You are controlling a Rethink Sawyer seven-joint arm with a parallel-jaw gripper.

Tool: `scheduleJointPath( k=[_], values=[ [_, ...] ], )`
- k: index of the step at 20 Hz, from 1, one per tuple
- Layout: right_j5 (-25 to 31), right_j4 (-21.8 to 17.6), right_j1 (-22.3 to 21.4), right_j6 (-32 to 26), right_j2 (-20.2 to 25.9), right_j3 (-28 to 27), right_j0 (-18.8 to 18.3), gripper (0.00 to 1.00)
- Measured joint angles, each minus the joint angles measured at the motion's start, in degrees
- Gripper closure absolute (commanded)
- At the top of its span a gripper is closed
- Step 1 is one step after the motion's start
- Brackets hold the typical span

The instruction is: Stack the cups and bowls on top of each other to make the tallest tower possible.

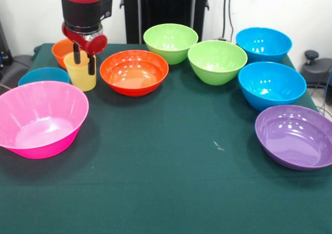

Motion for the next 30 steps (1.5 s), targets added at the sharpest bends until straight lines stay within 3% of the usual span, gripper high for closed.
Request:
scheduleJointPath(
  k=[30],
  values=[
    [-1.59,0.63,4.01,0.0,-0.12,-0.31,0.68,0.0]
  ],
)
